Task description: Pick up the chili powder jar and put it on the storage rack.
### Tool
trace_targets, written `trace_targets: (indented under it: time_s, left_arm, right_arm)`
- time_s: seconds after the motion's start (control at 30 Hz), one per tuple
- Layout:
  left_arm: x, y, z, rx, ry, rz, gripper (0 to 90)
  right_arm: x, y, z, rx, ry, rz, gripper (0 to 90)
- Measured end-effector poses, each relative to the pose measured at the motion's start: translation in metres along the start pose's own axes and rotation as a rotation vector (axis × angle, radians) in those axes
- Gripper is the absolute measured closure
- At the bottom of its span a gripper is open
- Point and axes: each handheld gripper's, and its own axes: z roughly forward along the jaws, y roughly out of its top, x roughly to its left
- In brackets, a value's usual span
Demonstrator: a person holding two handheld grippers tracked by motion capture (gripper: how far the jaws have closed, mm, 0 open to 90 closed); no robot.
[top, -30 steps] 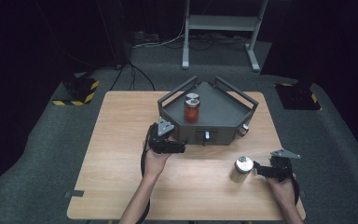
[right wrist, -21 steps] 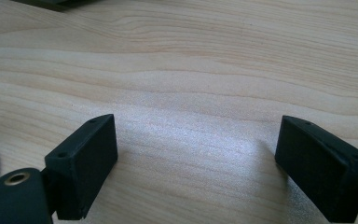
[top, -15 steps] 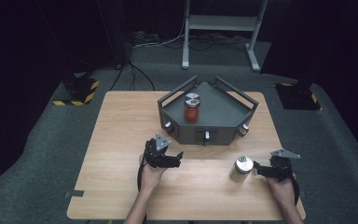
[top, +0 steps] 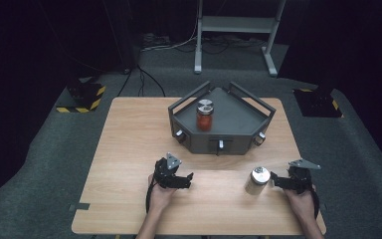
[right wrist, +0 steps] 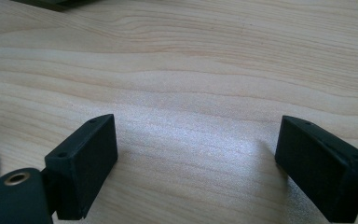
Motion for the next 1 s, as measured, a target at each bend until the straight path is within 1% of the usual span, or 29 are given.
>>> trace_targets:
  time_s: [0.07, 0.1, 0.2, 0.37, 0.43, 0.47, 0.53, 0.83, 1.0]
  left_arm:
    - [0.000, -0.001, 0.002, 0.008, -0.001, -0.001, 6.4]
    - [-0.001, 0.000, 0.004, 0.021, 0.001, 0.000, 6.4]
    - [-0.003, -0.001, 0.004, 0.014, 0.005, 0.010, 6.2]
    - [-0.006, 0.002, 0.006, 0.032, 0.016, 0.020, 6.2]
    - [-0.009, 0.006, 0.008, 0.053, 0.022, 0.027, 6.2]
    - [-0.009, 0.006, 0.008, 0.053, 0.022, 0.027, 6.2]
    - [-0.010, 0.010, 0.010, 0.076, 0.020, 0.027, 6.2]
    - [-0.012, 0.009, 0.011, 0.073, 0.031, 0.011, 5.9]
    - [-0.012, 0.009, 0.011, 0.074, 0.032, 0.012, 6.0]
  right_arm:
    - [0.000, 0.000, 0.000, 0.000, 0.000, 0.000, 12.7]
    - [0.000, 0.000, 0.000, 0.000, 0.000, 0.000, 12.7]
    - [0.000, 0.000, 0.000, 0.000, 0.000, 0.000, 12.7]
    - [0.000, 0.000, 0.000, 0.000, 0.000, 0.000, 12.7]
    - [0.000, 0.000, 0.000, 0.000, 0.000, 0.000, 12.7]
    - [0.000, 0.000, 0.000, 0.000, 0.000, 0.000, 12.7]
    - [0.000, 0.000, 0.000, 0.000, 0.000, 0.000, 12.7]
    - [0.000, 0.000, 0.000, 0.000, -0.001, 0.000, 12.7]
    - [0.001, 0.000, 0.000, 0.000, -0.004, 0.003, 12.6]
